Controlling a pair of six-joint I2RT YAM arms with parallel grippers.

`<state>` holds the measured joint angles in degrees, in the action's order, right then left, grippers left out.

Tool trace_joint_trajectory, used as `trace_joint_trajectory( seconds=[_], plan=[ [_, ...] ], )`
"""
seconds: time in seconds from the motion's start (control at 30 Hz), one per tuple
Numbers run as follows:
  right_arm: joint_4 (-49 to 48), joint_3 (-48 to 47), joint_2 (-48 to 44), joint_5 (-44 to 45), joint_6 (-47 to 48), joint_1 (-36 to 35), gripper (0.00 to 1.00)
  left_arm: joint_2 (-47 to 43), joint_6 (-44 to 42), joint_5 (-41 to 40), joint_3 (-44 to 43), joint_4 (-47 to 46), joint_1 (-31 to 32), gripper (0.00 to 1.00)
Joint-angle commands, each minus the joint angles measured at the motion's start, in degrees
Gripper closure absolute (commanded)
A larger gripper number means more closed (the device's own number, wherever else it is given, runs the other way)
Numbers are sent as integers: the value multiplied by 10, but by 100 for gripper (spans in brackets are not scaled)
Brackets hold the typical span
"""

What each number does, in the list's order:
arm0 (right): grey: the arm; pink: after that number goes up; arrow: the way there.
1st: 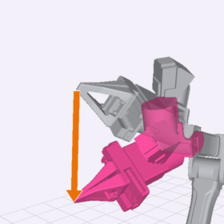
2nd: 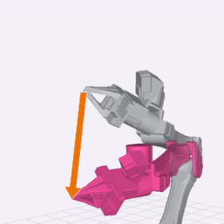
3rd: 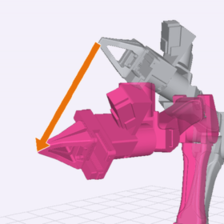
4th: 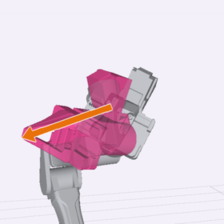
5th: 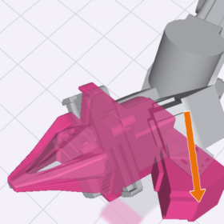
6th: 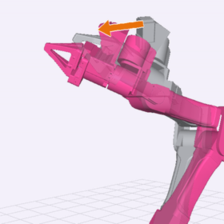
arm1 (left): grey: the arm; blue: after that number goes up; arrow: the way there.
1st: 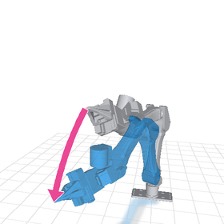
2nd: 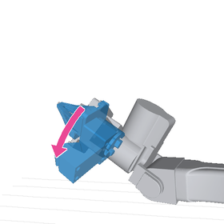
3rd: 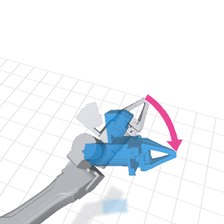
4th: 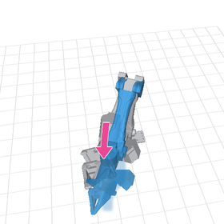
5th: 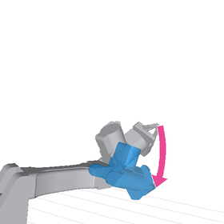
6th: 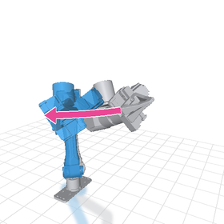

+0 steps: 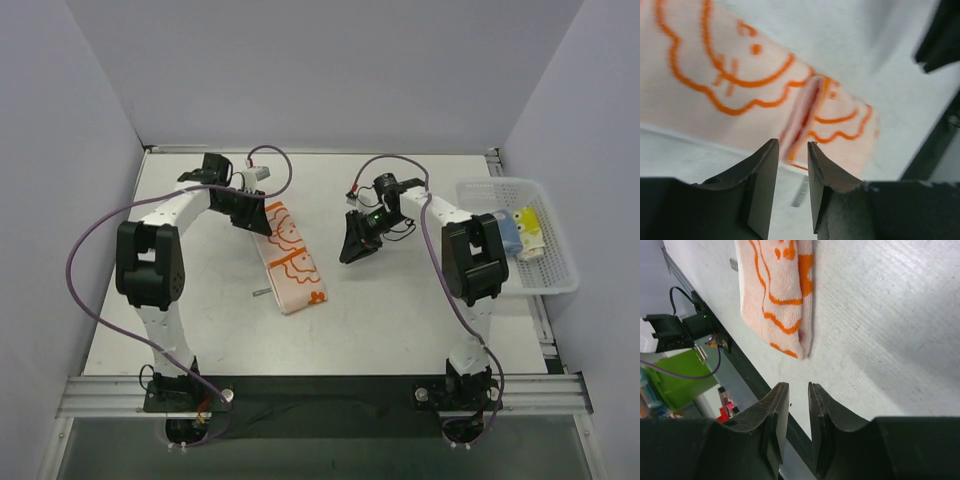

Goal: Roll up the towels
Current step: Fold the towel

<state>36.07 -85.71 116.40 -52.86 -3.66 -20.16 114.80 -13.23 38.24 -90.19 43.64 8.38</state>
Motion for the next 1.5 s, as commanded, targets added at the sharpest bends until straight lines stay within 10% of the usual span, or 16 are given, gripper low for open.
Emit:
trace_joint_trajectory(
  seconds=[0.0, 0.37, 0.6, 1.03, 1.2, 1.47],
  plan=[
    [-11, -3, 23, -36, -49, -8, 76, -70, 86, 176, 76, -76, 21, 60],
    [-31, 19, 25, -23, -88, 34, 77, -12, 180, 141, 187, -156, 147, 63],
    [-25, 41, -14, 8, -69, 62, 76, 112, -16, 66, 65, 33, 148, 63],
    [-59, -57, -5, 17, -89, -20, 53, -262, -232, -35, 229, 8, 155, 37],
    [-62, -112, 41, -2, -115, -62, 75, -388, -232, -234, 361, -121, 249, 32],
    [-76, -152, 107, -14, -143, -124, 97, -405, -256, -336, 468, -260, 356, 30]
  ],
)
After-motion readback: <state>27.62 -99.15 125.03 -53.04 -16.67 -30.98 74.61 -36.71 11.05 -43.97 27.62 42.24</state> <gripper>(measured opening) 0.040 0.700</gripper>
